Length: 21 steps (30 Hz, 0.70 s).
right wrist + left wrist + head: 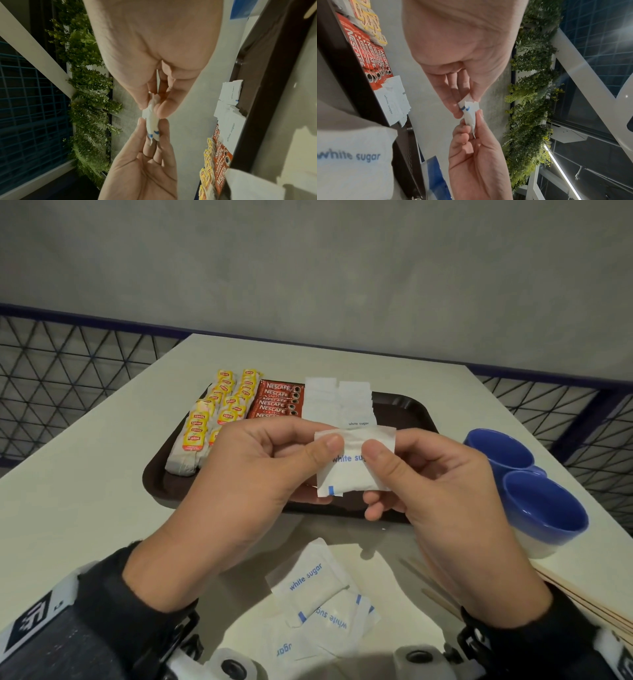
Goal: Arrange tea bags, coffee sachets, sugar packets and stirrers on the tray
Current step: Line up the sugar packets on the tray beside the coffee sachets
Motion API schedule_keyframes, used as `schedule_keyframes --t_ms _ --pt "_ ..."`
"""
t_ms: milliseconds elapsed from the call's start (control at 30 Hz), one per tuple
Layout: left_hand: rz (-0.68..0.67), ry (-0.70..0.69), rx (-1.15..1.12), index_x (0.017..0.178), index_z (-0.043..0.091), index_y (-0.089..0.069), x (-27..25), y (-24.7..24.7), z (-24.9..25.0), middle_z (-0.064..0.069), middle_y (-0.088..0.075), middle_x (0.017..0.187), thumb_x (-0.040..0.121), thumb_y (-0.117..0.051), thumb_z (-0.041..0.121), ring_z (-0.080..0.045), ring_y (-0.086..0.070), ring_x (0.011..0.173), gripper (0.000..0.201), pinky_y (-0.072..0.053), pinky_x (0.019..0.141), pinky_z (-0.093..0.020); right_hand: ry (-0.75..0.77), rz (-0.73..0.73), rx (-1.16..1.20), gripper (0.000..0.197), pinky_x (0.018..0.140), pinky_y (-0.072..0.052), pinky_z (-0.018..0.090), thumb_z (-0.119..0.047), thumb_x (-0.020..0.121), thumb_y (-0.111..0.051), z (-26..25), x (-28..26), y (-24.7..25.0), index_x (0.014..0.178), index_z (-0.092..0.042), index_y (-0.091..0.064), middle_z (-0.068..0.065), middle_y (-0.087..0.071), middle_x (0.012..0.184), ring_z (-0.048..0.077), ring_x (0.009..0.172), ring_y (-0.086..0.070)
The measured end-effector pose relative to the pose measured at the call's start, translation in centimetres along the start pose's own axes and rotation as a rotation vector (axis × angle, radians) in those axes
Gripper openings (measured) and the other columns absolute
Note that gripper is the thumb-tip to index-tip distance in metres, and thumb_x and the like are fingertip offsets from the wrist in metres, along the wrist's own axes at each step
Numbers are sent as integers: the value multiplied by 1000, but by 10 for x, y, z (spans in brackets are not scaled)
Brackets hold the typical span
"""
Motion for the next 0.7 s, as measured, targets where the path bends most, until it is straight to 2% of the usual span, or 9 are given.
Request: schedule_keyframes --t_ms 167,300,433,533,600,700 --pt "19 30 3 84 8 -82 1 2 -3 -14 -80 86 76 -71 26 -21 -75 71 23 -62 61 -32 -15 5 -11 13 55 -60 32 -23 81 -74 2 1 2 85 -11 -78 17 -75 80 23 56 -65" --pt "9 46 0 87 7 -82 1 2 -7 -14 -80 89 76 -72 27 -24 -77 77 25 -62 65 -33 -18 5 -20 18 56 -60 34 -25 78 -74 3 1 2 85 -9 -77 18 -75 81 23 56 -65" --pt "-27 61 -33 94 4 -80 2 0 -8 -16 -80 94 74 -75 15 -29 -79 87 24 -63 71 -32 -4 24 -24 18 54 -59 32 -24 79 -74 2 2 4 88 -9 -78 18 -75 81 23 57 -65" --pt "-53 71 -37 98 5 -80 2 -2 -9 -16 -80 97 74 -75 8 -31 -79 90 25 -64 77 -36 -19 23 -31 16 53 -58 30 -22 81 -73 3 2 4 89 -9 -78 16 -75 82 22 58 -65" --pt "-52 75 -21 100 7 -80 2 -1 -10 -15 -80 97 73 -75 7 -31 -79 90 27 -65 79 -37 -45 -6 -76 16 55 -59 32 -23 83 -73 3 1 4 91 -10 -78 15 -76 85 23 62 -65" --pt "-65 91 -21 98 8 -81 2 -2 -10 -14 -80 95 73 -75 6 -27 -79 87 26 -64 73 -31 -144 -154 -197 16 58 -56 33 -20 87 -72 2 1 1 95 -7 -77 19 -74 89 21 69 -64"
Point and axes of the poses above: each hand's wrist, its own x-axis towards the middle knuckle, its own y-axis out of the back of the hand, z = x × y, the point moved 10 cm from there along x, towards the middle knuckle
